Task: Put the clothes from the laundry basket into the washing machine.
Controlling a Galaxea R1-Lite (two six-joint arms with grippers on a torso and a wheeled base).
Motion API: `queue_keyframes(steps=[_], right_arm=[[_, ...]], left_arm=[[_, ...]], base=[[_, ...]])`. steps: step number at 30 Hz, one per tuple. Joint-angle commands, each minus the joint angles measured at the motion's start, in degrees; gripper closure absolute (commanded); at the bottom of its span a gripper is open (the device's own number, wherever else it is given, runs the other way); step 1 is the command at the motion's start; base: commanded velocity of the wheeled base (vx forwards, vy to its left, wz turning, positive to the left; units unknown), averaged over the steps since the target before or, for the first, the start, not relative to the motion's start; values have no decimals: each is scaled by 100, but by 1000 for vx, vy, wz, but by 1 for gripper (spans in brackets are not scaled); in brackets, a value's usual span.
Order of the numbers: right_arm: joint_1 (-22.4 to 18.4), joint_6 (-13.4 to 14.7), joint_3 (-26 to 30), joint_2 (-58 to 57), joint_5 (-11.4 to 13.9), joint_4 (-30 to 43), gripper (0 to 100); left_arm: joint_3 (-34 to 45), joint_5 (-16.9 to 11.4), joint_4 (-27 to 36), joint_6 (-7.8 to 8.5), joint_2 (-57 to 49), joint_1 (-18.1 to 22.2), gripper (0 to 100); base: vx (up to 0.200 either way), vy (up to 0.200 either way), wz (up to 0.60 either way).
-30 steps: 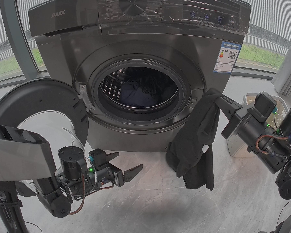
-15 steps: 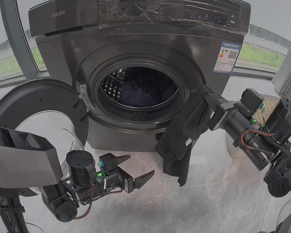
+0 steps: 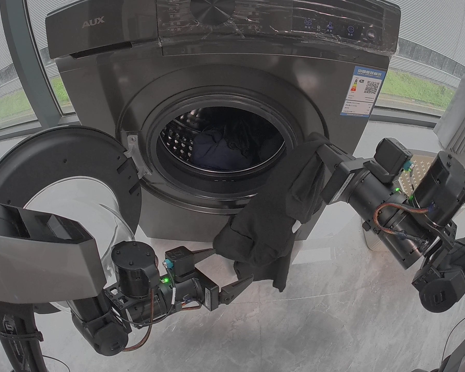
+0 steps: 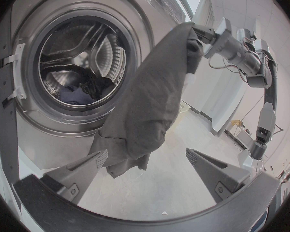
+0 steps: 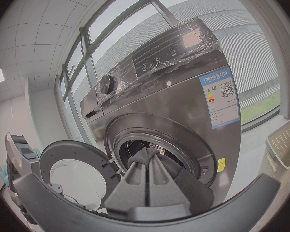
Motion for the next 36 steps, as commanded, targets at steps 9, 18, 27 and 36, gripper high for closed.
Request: queue_keyframes(steps=[9, 18, 27, 36], right_arm=[[82, 8, -436, 511, -229, -428, 100], [91, 8, -445, 520, -238, -428, 100], [91, 8, -445, 529, -229, -428, 100], [178, 8, -436, 520, -238, -437, 100]], left_arm=[[-283, -17, -29, 73, 408, -442, 0], [-898, -26, -29, 73, 724, -539, 0], [-1399, 36, -21, 64, 1225, -477, 0], [-2331, 563, -12, -15, 1664, -310, 100]], base=[[0, 0, 0], [0, 0, 0], [0, 0, 0], [0, 0, 0]])
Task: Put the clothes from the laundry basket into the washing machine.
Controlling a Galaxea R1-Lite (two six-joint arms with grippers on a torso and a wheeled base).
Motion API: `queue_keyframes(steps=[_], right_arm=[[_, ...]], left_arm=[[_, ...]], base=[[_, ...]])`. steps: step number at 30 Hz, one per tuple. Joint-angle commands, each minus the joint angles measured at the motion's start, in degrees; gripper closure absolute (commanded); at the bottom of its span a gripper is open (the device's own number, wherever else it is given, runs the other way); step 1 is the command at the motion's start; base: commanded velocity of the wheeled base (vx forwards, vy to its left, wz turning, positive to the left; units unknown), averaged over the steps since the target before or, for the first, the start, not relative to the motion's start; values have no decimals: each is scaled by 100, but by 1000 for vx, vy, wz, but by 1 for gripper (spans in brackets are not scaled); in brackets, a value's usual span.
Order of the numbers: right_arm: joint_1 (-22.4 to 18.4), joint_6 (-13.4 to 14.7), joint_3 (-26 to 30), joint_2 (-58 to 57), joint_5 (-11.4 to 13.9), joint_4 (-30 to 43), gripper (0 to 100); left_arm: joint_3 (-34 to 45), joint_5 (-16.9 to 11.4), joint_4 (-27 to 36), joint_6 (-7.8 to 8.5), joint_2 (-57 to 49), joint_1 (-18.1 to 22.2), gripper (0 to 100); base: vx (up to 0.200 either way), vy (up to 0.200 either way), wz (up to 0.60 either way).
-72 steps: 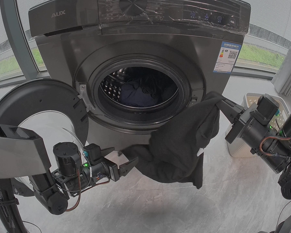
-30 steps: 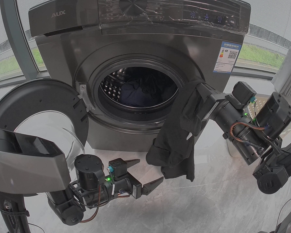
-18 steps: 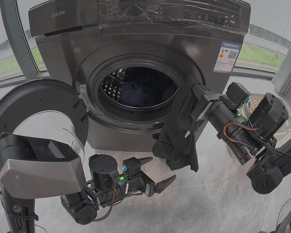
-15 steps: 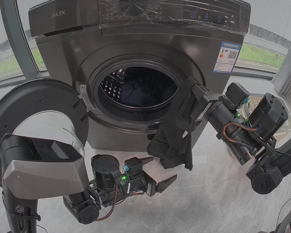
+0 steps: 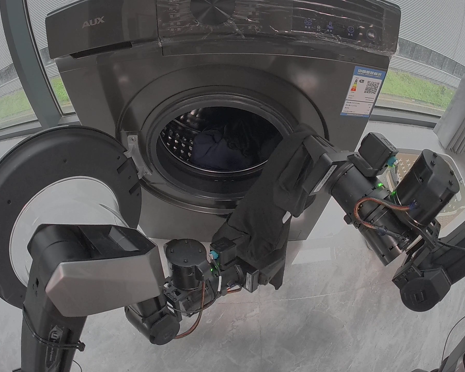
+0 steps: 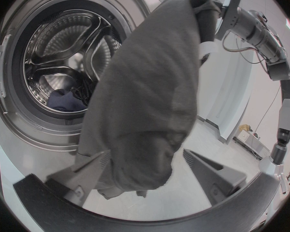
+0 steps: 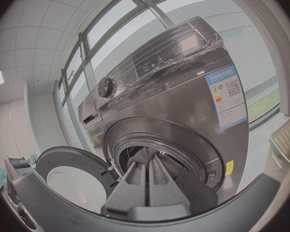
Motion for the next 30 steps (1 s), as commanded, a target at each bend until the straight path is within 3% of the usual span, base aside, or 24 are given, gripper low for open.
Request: queue_keyframes(steps=[1, 15, 23, 30], right_arm=[[48, -1, 10, 0, 1, -5, 100], [13, -1, 45, 0, 1, -5, 100], [-31, -1, 63, 0, 1, 3, 100], [-49, -1, 80, -8, 1, 3, 100]], left_arm=[[-296, 128, -17, -24, 286, 87, 100], [-270, 146, -34, -6, 198, 105, 100], [249, 146, -25, -32, -822, 219, 100], [1022, 137, -25, -120, -1956, 562, 100]], base=[[0, 0, 0], [0, 0, 0], [0, 0, 0], [0, 0, 0]])
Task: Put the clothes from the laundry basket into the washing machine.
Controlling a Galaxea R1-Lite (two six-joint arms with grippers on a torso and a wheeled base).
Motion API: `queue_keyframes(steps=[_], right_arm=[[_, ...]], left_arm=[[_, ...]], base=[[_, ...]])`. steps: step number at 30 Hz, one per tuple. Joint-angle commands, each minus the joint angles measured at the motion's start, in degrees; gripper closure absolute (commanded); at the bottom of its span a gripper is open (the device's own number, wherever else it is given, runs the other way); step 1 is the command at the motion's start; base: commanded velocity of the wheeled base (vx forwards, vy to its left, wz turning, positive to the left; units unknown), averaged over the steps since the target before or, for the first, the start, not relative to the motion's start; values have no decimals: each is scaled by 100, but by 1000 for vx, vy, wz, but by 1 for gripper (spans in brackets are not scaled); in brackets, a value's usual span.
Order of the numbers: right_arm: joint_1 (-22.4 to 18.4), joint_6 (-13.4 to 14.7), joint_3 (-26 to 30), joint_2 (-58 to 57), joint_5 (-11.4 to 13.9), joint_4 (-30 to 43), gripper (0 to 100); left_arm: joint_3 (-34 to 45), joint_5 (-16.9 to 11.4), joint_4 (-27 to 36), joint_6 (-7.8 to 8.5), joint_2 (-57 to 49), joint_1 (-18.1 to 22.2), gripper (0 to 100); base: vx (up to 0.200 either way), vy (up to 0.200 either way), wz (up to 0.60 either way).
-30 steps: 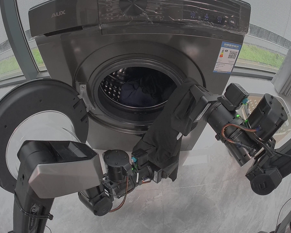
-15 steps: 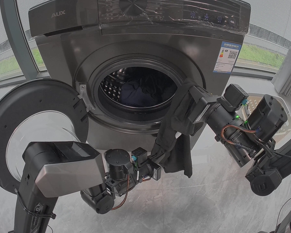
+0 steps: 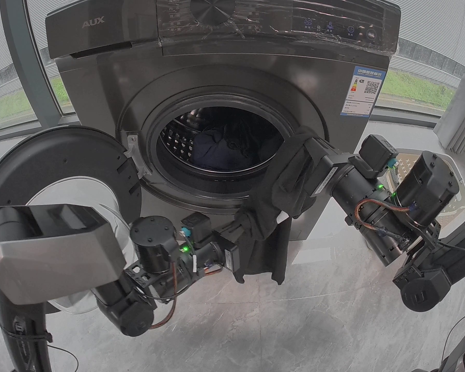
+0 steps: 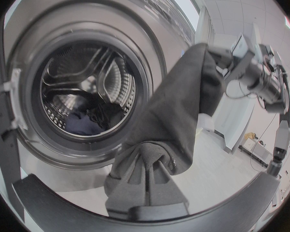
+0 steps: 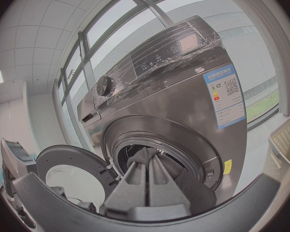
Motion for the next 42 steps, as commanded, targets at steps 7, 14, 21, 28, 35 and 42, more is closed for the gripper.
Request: queue_keyframes(steps=[7, 14, 21, 28, 35, 42], right_arm=[[-42, 43, 179, -8, 18, 1, 100], [2, 122, 680, -17, 168, -8, 100], [-25, 113, 1067, 18, 335, -8, 100], [-51, 105, 988, 88, 326, -60, 100], [-174, 113, 697, 44, 282, -131, 100], [-200, 69, 689, -193, 264, -60, 100]], left_arm=[[1324, -82, -14, -96, -2436, 933, 100], [1061, -74, -5, -184, -2831, 1302, 100], [814, -144, -5, -210, -2831, 1803, 100], [911, -364, -14, -219, -2902, 1830, 100], [920, -355, -14, -210, -2911, 1838, 100], [929, -364, -14, -210, -2911, 1847, 100]], base=[[0, 0, 0], [0, 0, 0], [0, 0, 0], [0, 0, 0], [0, 0, 0], [0, 0, 0]])
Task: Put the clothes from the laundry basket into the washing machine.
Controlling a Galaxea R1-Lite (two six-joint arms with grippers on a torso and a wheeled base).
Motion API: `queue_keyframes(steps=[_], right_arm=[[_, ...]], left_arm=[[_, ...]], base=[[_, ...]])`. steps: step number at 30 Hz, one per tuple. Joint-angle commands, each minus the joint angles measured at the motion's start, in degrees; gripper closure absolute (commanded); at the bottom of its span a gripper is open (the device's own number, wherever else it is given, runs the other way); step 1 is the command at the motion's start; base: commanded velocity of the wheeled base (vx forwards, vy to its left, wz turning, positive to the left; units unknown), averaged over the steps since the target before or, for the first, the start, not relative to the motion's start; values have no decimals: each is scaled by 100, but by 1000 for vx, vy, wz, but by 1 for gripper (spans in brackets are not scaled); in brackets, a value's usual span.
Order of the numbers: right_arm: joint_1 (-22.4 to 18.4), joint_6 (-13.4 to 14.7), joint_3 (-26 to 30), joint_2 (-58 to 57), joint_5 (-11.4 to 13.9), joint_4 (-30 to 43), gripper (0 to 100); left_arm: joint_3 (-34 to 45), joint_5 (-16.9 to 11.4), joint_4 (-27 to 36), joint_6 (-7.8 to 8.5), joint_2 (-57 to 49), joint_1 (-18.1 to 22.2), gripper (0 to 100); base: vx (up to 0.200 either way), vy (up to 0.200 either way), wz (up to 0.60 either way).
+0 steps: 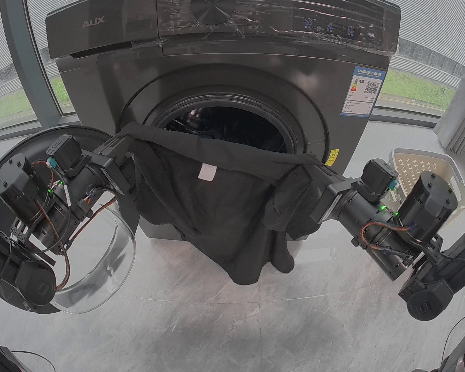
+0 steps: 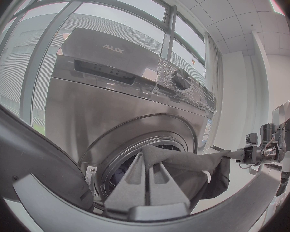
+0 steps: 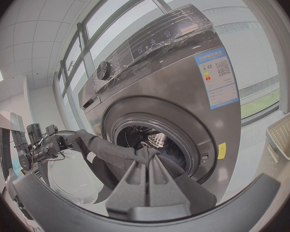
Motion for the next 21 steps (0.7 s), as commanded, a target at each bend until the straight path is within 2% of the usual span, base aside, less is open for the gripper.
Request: queue_keyframes(steps=[1, 21], right_arm=[[-116, -25, -20, -214, 1, 45, 100], [-212, -95, -134, -530, 28, 80, 100]], left_arm=[[42, -10, -17, 12, -3, 4, 100], [59, 7, -17, 21, -100, -84, 100]], base=[[0, 0, 0], [0, 0, 0]])
